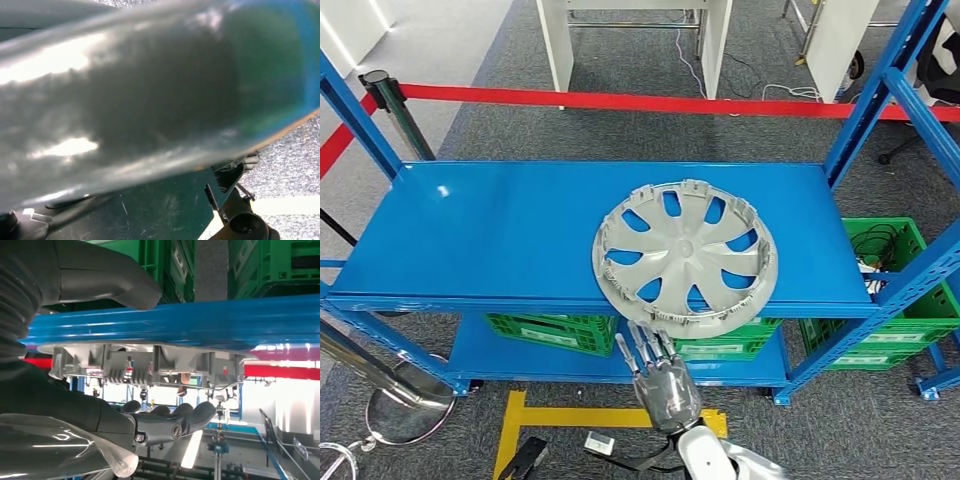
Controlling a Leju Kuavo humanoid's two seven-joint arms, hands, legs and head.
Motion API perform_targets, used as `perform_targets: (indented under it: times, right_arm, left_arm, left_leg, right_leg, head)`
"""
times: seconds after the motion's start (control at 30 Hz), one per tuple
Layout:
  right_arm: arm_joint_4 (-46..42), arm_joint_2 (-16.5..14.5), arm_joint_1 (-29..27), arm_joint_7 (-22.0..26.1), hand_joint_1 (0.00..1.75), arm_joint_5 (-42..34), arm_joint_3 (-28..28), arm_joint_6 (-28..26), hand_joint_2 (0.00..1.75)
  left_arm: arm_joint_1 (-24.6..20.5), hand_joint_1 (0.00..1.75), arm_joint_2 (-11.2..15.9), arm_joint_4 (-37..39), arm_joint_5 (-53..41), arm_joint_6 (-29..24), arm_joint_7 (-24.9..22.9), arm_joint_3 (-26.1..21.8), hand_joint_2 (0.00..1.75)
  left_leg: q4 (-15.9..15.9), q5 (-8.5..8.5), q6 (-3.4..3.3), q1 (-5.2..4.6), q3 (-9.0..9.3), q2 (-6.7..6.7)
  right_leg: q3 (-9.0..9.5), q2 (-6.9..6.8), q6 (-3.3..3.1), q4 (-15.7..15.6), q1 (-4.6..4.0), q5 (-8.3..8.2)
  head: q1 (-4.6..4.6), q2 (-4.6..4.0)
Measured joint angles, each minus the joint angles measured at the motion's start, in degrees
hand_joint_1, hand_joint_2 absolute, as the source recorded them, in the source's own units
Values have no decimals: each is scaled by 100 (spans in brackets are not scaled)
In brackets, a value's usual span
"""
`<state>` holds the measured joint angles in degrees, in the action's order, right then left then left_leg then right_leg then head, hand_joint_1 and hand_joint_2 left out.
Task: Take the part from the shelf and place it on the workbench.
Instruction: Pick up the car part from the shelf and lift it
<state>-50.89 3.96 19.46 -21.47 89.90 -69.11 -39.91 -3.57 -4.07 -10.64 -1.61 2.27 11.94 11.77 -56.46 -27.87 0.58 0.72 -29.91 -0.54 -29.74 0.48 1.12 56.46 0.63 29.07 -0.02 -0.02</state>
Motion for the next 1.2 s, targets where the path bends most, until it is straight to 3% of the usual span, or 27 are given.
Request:
perform_targets:
  times: [0.3, 0.53, 0.8, 0.93, 1.2]
  right_arm:
    - [230, -55, 237, -141, 0, 0, 113, 0, 175]
    - [102, -62, 391, -523, 0, 2, 83, -1, 175]
    - [11, -62, 439, -518, 0, -14, 15, -1, 175]
    - [81, -66, 459, -540, 0, -154, -100, 0, 175]
    - [772, -282, 550, -93, 0, -232, -318, 0, 175]
  left_arm:
    - [-10, 0, 0, 0, -33, 33, -46, 8, 0]
    - [-10, 0, 0, 0, -19, 36, -51, 8, 0]
    - [-8, 0, 0, 0, 5, 36, -52, 8, 0]
    - [-7, 0, -3, 0, 16, 55, -48, 7, 175]
    - [-3, 0, -28, 0, -63, 96, -45, 3, 175]
  left_leg:
    - [-1, 1, 0, -1, 0, 0]
    - [-1, 0, 0, 0, 1, 0]
    - [-1, 0, 0, 0, 0, 0]
    - [-1, 0, 0, 0, 0, 0]
    - [-1, 0, 0, 0, 0, 0]
  right_leg:
    - [1, 0, -1, 0, 0, -2]
    - [0, 1, -1, 0, 0, -2]
    - [0, 1, -1, 0, 0, -2]
    - [0, 1, -1, 0, 0, -2]
    - [0, -1, -1, 0, 0, -2]
  head:
    - [0, 0]
    - [-1, 0]
    - [0, 0]
    - [0, 0]
    - [-1, 0]
